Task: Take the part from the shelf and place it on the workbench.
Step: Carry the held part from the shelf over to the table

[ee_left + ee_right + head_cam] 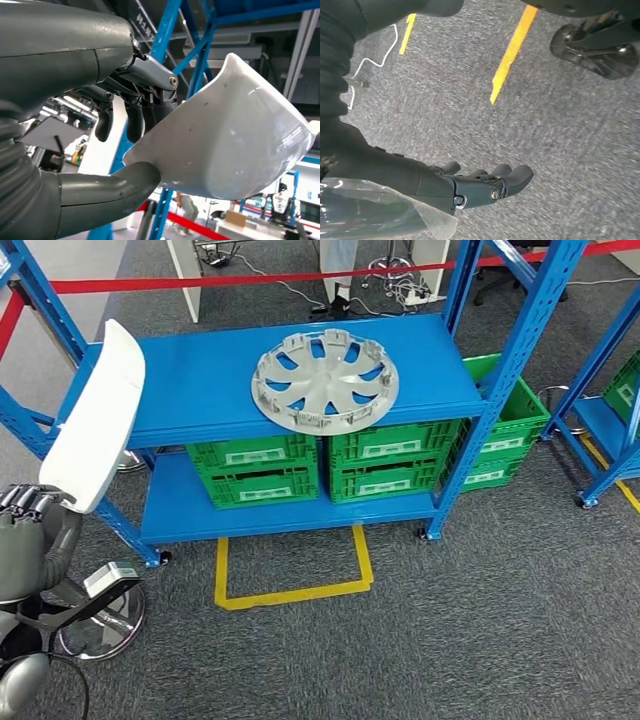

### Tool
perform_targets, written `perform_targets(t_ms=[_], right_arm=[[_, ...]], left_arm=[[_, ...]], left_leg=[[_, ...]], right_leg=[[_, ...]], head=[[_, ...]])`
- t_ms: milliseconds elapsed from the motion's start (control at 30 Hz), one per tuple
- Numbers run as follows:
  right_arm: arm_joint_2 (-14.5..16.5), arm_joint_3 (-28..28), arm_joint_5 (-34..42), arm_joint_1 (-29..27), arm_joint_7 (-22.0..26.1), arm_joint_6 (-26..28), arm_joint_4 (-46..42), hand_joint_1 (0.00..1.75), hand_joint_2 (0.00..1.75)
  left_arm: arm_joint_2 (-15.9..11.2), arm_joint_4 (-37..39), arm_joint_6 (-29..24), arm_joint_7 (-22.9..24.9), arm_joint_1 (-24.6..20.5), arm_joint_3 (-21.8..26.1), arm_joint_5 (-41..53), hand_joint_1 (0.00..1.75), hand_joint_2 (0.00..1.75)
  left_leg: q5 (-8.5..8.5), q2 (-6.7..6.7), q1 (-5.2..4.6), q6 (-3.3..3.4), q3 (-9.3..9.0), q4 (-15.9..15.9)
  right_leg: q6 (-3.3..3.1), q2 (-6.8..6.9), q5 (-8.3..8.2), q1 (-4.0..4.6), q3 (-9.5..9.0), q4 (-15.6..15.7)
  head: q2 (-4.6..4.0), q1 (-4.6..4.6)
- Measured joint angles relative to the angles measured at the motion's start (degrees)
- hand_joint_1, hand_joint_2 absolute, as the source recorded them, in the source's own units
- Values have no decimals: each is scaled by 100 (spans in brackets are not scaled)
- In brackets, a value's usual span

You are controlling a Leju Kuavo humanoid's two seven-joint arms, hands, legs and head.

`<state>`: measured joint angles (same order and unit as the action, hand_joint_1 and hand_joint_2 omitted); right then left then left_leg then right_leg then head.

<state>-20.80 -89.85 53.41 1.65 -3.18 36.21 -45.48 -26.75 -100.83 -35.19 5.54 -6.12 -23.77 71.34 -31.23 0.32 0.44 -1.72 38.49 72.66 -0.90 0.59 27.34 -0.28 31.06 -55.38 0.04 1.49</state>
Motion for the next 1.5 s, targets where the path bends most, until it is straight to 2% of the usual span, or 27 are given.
perform_targets(t_ms=[67, 133, 167, 267, 333, 400, 433, 467, 533, 600, 633, 700, 767, 800, 867, 933, 967, 1000, 1033, 1100, 1167, 1267, 1333, 1400, 1433, 1467, 1500], right_arm=[[-1, 1, 2, -1, 8, 23, -26, 0, 175], [-1, 2, -2, 0, 13, 30, -61, 0, 175], [-1, 2, -11, -1, 14, 27, -78, 0, 175], [-7, 1, -116, -10, -19, -40, -110, 0, 175], [-11, 0, -225, -17, -63, -125, -116, 0, 175], [-10, 0, -329, -17, -105, -211, -116, 0, 175], [-9, -1, -372, -16, -123, -246, -115, 0, 175], [-6, -1, -410, -14, -138, -275, -115, 0, 175], [-2, -2, -476, -10, -164, -314, -114, 0, 175], [-1, -2, -526, 8, -180, -335, -113, 0, 175], [-1, -1, -548, 22, -185, -339, -112, 0, 175], [1, 2, -583, 36, -188, -344, -111, 0, 175], [10, 2, -604, 32, -190, -347, -110, 0, 175], [16, 1, -610, 32, -191, -348, -109, 0, 175], [23, 0, -615, 40, -191, -349, -107, 0, 175], [26, 0, -620, 43, -188, -350, -106, 0, 175], [29, 0, -625, 44, -185, -352, -105, 0, 175], [33, 0, -633, 44, -181, -357, -105, 0, 175], [37, 0, -644, 45, -177, -362, -104, 0, 175], [40, 1, -665, 47, -175, -369, -102, 0, 175], [40, 3, -678, 48, -175, -370, -100, 0, 175], [40, 3, -682, 40, -181, -370, -98, 0, 175], [40, 1, -682, 27, -200, -370, -98, 0, 175], [40, -2, -681, 29, -221, -370, -98, 0, 175], [40, -2, -681, 33, -226, -372, -97, 0, 175], [40, -2, -682, 39, -228, -375, -96, 0, 175], [40, -2, -684, 43, -229, -379, -94, 0, 175]], left_arm=[[-2, -1, 9, 10, 1, 10, 3, 117, 175], [-10, -4, 13, 19, 4, 34, 4, 117, 175], [-16, -5, 14, 27, 11, 49, 3, 117, 175], [-56, -14, 7, 84, 111, 124, -25, 117, 175], [-107, -37, -14, 121, 258, 231, -70, 117, 175], [-161, -61, -42, 132, 449, 382, -118, 117, 175], [-187, -70, -53, 132, 548, 459, -139, 117, 175], [-209, -80, -61, 132, 643, 533, -156, 117, 175], [-249, -113, -71, 125, 814, 675, -180, 117, 175], [-279, -159, -78, 118, 950, 814, -191, 117, 175], [-292, -183, -83, 114, 1005, 875, -197, 117, 175], [-319, -232, -101, 105, 1104, 985, -218, 117, 175], [-352, -274, -113, 99, 1205, 1074, -237, 117, 175], [-372, -288, -116, 96, 1247, 1113, -240, 117, 175], [-399, -305, -118, 91, 1295, 1172, -243, 117, 175], [-409, -317, -118, 82, 1332, 1205, -244, 117, 175], [-409, -320, -118, 74, 1355, 1219, -247, 117, 175], [-409, -322, -118, 62, 1375, 1234, -252, 117, 175], [-410, -325, -118, 46, 1388, 1252, -261, 117, 175], [-412, -345, -119, 20, 1402, 1296, -280, 117, 175], [-413, -377, -122, 10, 1419, 1336, -292, 117, 175], [-413, -392, -123, 5, 1456, 1365, -299, 117, 175], [-409, -394, -117, 0, 1468, 1370, -310, 117, 175], [-404, -397, -108, -4, 1473, 1371, -321, 117, 175], [-402, -398, -103, -4, 1475, 1371, -326, 117, 175], [-399, -398, -98, -5, 1476, 1370, -329, 117, 175], [-397, -398, -92, -5, 1476, 1370, -335, 117, 175]], left_leg=[[248, -5, 5, 35, -530, -647], [226, -16, -14, 98, -1024, -1413], [175, -20, -29, 125, -1135, -1624], [234, 1, -42, 234, -1096, -1765], [337, 33, -29, 324, -998, -1788], [427, 51, -45, 373, -859, -1761], [470, 56, -57, 381, -787, -1744], [511, 58, -64, 383, -716, -1724], [585, 52, -75, 371, -577, -1676], [644, 40, -85, 336, -456, -1613], [681, 36, -91, 309, -409, -1587], [773, 34, -95, 250, -348, -1571], [778, 17, -81, 185, -302, -1556], [643, 5, -74, 149, -258, -1461], [125, -13, -48, 80, -105, -948], [-325, -13, -16, 27, 23, -216], [-369, -13, -1, 9, 9, 11], [-284, -13, 12, -4, -86, 47], [-123, -13, 24, -10, -266, -114], [93, -18, 41, -10, -836, -871], [42, -29, 30, 39, -1264, -1548], [76, -15, 3, 164, -1242, -1707], [212, 12, 8, 268, -1111, -1717], [358, 22, -7, 333, -936, -1714], [436, 22, -21, 346, -836, -1707], [515, 22, -38, 351, -730, -1699], [593, 22, -55, 352, -619, -1687]], right_leg=[[33, -3, -79, 2, 169, -65], [92, -8, -156, 14, 276, -116], [129, -9, -202, 14, 315, -126], [253, -20, -256, -2, 424, -150], [307, -34, 122, -9, 596, -515], [338, -39, 653, -21, 825, -1287], [348, -38, 782, -25, 885, -1619], [355, -38, 791, -27, 865, -1784], [341, -38, 528, -28, 508, -1461], [296, -49, 342, -18, -66, -643], [275, -55, 338, -10, -276, -315], [239, -64, 368, 13, -417, -53], [159, -51, 278, -6, -345, -19], [104, -38, 218, -18, -300, -5], [35, -15, 99, -28, -187, 6], [20, -2, -16, -27, -28, -13], [26, 2, -70, -28, 60, -32], [36, 5, -119, -31, 149, -59], [52, 6, -162, -35, 236, -91], [103, 1, -239, -31, 384, -167], [171, -6, -334, -18, 471, -212], [265, -16, -444, -29, 547, -203], [311, -32, -108, -38, 669, -445], [327, -39, 508, -41, 850, -1109], [329, -39, 715, -39, 914, -1485], [324, -40, 773, -36, 917, -1764], [310, -40, 687, -32, 838, -1879]], head=[[0, -1], [0, 5], [0, 6], [0, 6], [0, 26], [0, 39], [0, 38], [0, 36], [0, 37], [0, 36], [0, 34], [0, 30], [0, 31], [0, 23], [0, 9], [0, 5], [0, 4], [0, 3], [0, 3], [0, 2], [0, 8], [0, 14], [0, 22], [0, 33], [0, 36], [0, 37], [0, 36]])
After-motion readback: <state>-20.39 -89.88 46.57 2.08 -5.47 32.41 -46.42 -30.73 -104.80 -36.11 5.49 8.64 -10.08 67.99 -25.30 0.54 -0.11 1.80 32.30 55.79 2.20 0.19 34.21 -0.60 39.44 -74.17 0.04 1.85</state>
